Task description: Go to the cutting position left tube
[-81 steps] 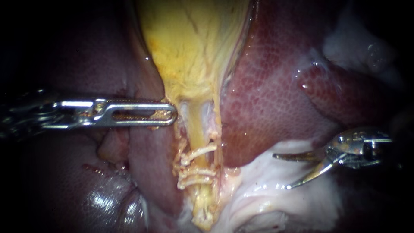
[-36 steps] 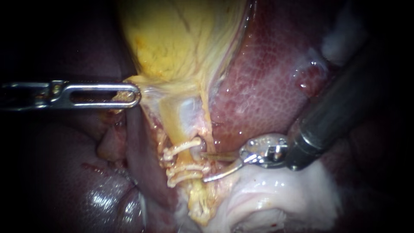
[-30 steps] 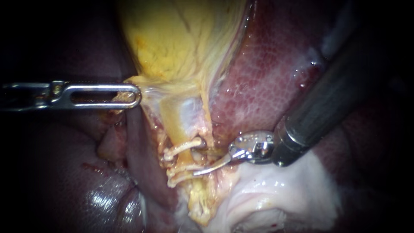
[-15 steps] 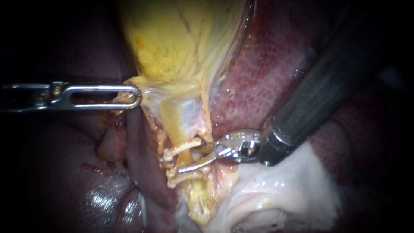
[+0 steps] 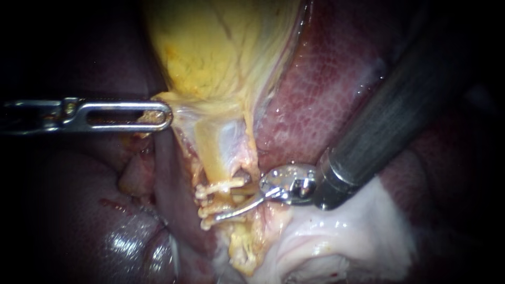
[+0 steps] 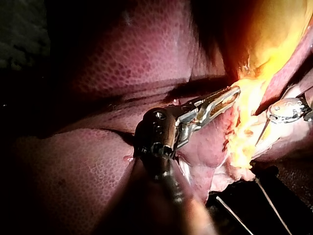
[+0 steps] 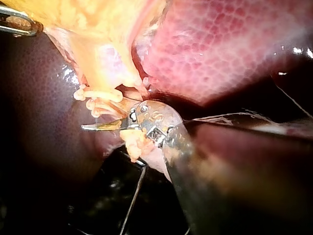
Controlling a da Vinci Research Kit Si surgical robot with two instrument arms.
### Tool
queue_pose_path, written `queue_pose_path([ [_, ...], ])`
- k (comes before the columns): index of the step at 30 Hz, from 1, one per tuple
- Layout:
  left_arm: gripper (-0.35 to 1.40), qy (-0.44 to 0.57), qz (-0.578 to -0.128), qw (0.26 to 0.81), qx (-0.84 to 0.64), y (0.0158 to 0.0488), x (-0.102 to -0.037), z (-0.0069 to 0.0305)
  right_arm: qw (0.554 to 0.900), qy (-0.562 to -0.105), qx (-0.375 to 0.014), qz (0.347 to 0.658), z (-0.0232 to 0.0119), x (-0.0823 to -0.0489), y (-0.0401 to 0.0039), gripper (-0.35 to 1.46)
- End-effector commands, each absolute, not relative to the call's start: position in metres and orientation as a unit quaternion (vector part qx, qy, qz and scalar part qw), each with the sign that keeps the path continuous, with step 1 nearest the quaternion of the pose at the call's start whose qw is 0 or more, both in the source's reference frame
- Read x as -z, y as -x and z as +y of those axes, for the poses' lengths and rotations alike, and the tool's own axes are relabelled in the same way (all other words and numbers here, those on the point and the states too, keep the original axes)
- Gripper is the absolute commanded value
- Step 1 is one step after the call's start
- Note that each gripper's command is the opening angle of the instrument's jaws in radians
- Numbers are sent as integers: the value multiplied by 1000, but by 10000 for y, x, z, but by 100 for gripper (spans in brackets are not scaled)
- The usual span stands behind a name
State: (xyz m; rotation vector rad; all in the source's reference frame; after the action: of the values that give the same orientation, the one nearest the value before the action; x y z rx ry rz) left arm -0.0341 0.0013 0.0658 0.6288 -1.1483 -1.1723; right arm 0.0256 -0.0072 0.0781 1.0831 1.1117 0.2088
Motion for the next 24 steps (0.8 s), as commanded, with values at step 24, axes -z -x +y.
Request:
queue_pose_path([
  [24,-35,-274,-503,638,515,347,-661,15,691,-500,-88,515,-71,-786,-301,131],
])
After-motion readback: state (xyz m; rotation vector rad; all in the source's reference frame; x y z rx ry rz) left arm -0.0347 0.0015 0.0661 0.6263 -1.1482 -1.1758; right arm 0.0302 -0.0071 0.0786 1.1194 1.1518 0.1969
